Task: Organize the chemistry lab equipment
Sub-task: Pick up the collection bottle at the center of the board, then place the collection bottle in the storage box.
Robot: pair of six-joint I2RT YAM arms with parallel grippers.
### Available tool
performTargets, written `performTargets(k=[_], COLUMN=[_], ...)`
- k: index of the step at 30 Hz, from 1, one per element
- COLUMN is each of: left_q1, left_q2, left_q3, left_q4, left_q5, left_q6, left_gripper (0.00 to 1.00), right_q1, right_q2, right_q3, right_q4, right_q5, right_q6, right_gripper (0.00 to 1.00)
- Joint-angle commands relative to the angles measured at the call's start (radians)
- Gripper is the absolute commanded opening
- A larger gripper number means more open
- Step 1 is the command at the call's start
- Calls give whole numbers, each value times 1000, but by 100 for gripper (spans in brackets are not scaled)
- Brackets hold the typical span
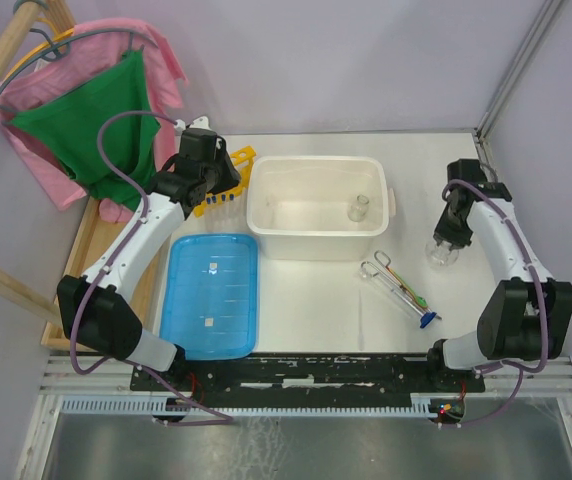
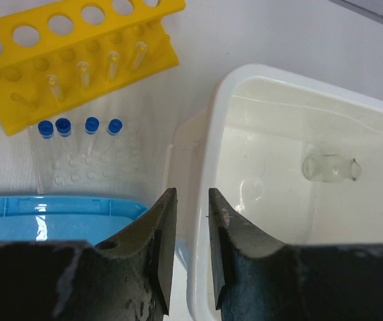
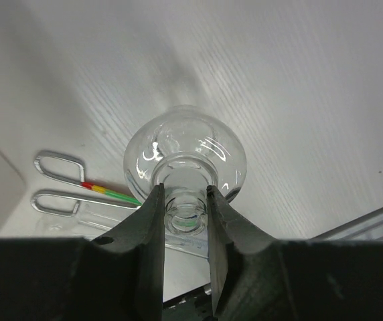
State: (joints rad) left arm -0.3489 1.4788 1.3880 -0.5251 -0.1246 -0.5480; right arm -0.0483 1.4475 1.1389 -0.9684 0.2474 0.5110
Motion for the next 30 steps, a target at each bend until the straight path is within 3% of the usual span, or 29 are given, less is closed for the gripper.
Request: performTargets(k=[1, 6, 15, 23, 30], left_q1=[-1, -2, -3, -2, -2], left_q2=[-2, -11, -8, -30, -43], left_q3=[8, 15, 30, 34, 30], left_q4=[30, 35, 28, 14, 10], left_q5=[-1, -7, -11, -29, -25], left_q6=[19, 19, 22, 34, 21], left_gripper=[33, 33, 33, 33, 33], right_q1=[-2, 48, 357, 453, 538], right_q2=[-56, -32, 270, 472, 634], right_q3=[221, 451, 1050, 1176, 1328], right_q4=[-29, -58, -216, -167, -237], right_q5=[21, -10, -63, -168, -187], right_q6=[-37, -94, -213, -202, -221], right_gripper=[1, 1, 1, 1, 1])
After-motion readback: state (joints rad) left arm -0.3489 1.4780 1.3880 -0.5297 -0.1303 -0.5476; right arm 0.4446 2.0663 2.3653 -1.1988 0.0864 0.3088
